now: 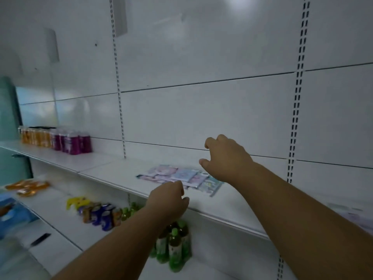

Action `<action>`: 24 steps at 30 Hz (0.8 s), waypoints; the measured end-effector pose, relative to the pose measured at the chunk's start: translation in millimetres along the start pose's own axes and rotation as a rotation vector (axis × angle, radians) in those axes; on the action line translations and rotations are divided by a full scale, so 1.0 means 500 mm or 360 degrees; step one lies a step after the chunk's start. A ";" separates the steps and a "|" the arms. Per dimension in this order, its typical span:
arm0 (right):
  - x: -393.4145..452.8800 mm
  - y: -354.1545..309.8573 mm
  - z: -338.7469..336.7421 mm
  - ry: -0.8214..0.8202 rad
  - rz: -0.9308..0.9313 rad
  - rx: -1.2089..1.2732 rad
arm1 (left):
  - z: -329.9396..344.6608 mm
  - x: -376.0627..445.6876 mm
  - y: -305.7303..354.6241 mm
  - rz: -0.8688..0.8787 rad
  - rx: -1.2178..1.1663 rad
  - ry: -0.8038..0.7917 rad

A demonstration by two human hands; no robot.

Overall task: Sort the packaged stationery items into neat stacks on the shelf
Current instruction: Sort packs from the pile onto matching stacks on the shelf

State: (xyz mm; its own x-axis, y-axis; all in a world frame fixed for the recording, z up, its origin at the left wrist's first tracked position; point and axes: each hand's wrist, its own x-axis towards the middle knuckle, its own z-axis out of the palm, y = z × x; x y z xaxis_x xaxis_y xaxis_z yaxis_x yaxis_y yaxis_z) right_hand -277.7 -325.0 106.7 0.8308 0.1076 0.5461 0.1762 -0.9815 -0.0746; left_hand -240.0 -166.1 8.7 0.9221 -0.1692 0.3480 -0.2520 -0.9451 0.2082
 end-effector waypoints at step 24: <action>0.391 -0.111 0.292 -0.0132 0.0292 -0.0130 | 0.152 0.481 -0.299 -0.0194 0.0202 -0.0197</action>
State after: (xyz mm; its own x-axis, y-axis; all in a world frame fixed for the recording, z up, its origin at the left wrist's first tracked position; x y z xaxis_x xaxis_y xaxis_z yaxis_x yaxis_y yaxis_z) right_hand -48.0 -226.5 95.5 0.8861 -0.0648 0.4590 -0.0227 -0.9951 -0.0967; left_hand 41.5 -86.9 -8.1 0.9745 -0.0770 0.2108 -0.1045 -0.9870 0.1225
